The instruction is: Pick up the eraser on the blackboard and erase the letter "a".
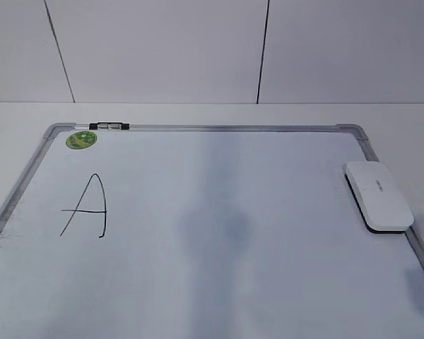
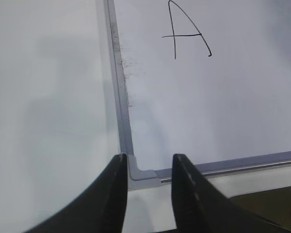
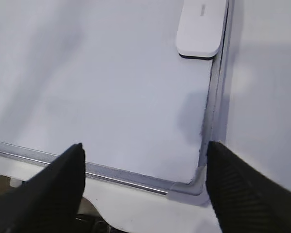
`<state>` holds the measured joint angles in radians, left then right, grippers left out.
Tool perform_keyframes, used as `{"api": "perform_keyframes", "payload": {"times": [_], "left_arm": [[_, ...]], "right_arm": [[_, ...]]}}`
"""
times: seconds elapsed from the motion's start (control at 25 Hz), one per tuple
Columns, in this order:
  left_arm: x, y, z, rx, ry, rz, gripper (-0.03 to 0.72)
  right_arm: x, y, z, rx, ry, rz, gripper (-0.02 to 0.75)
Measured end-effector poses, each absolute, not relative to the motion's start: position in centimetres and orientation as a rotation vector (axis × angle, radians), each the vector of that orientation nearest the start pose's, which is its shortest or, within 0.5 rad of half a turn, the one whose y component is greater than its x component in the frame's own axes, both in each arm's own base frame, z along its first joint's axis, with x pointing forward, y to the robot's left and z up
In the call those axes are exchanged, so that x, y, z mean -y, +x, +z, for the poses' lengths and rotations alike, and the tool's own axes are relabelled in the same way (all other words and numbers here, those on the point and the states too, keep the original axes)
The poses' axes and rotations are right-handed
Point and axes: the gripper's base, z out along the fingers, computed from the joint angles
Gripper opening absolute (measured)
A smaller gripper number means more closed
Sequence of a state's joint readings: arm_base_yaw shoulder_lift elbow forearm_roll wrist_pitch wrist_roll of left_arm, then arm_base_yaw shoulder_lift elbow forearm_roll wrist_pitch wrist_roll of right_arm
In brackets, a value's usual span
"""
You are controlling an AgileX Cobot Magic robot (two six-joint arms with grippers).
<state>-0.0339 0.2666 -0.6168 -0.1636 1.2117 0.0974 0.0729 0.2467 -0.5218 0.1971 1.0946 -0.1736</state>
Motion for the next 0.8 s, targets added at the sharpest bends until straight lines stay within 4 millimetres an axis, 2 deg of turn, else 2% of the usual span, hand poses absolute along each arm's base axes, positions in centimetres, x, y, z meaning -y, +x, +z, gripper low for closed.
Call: {"api": "perform_keyframes", "payload": {"times": [0.32,0.64,0.8], "left_arm": [[1.3,-1.1,27.9,-2.143,0.161,-0.162,0.235],[1.3,-0.9,27.7,-2.094,0.152,-0.16,0.235],[1.3,-0.8,27.6,-2.089,0.15,-0.159,0.235]], "right_arm": [[-1.7,1.7,28.1,-2.198,-0.353,0.148,0.592],[-1.5,-1.1,28.1,-2.033,-0.349,0.127,0.592],[-1.3,-1.3,27.3,-2.069,-0.348,0.103,0.592]]}}
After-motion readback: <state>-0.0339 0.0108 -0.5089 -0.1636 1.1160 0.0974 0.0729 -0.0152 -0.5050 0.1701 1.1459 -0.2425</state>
